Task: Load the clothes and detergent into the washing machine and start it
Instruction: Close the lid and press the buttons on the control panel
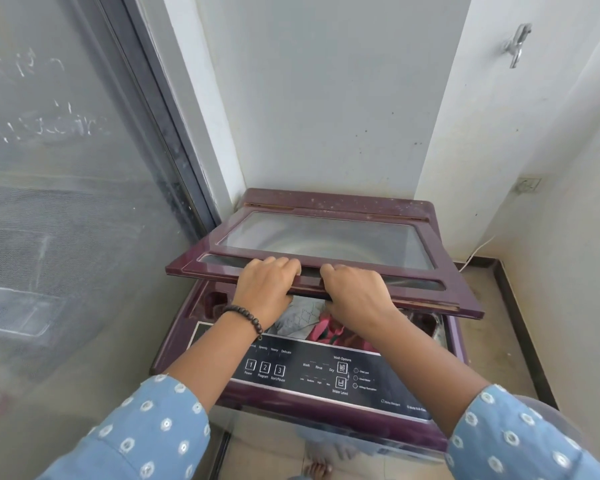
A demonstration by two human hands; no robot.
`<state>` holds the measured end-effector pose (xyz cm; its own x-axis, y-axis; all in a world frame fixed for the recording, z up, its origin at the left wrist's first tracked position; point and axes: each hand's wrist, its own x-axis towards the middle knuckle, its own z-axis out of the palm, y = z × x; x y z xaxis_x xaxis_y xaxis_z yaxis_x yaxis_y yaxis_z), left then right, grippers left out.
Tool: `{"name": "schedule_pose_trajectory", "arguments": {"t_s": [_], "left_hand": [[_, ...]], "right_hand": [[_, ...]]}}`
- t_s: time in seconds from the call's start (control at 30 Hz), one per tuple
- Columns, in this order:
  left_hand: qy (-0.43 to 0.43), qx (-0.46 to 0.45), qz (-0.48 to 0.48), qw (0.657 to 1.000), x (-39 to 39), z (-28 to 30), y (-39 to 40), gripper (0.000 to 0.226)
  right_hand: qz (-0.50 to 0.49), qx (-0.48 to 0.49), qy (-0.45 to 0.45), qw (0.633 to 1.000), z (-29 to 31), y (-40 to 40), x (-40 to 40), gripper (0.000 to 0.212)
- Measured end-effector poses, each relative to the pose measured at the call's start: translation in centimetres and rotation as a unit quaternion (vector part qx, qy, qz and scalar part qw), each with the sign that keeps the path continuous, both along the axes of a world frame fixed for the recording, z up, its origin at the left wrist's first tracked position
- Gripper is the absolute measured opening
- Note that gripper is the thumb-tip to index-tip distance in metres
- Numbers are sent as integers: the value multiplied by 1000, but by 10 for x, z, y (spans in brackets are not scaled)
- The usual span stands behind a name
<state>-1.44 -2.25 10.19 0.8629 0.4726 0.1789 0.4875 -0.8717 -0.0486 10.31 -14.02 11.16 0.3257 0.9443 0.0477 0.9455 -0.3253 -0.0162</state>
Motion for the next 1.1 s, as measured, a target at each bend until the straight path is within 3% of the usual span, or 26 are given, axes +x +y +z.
{"name": "schedule_pose_trajectory", "arguments": {"t_s": [0.27,0.47,0.77,0.93,1.1], "left_hand": [[19,-29,7,999,-6,-24,-5,25],[35,-98,3,995,-12,-45,-12,34],[28,-169,-9,985,-24,-68,-13,48],[25,-185,-10,982,-25,-77,-16,73],[-1,-188,-7,982,-27,-86,-15,62]], "right_hand": [[8,-7,90,996,-23,-6,-2,26],[14,-26,140,990,-44,-16,-8,53],[4,-47,206,978,-66,-21,-8,41],[-22,-27,235,971,-81,-19,-11,35],[-31,-9,235,971,-92,-16,-9,34]]}}
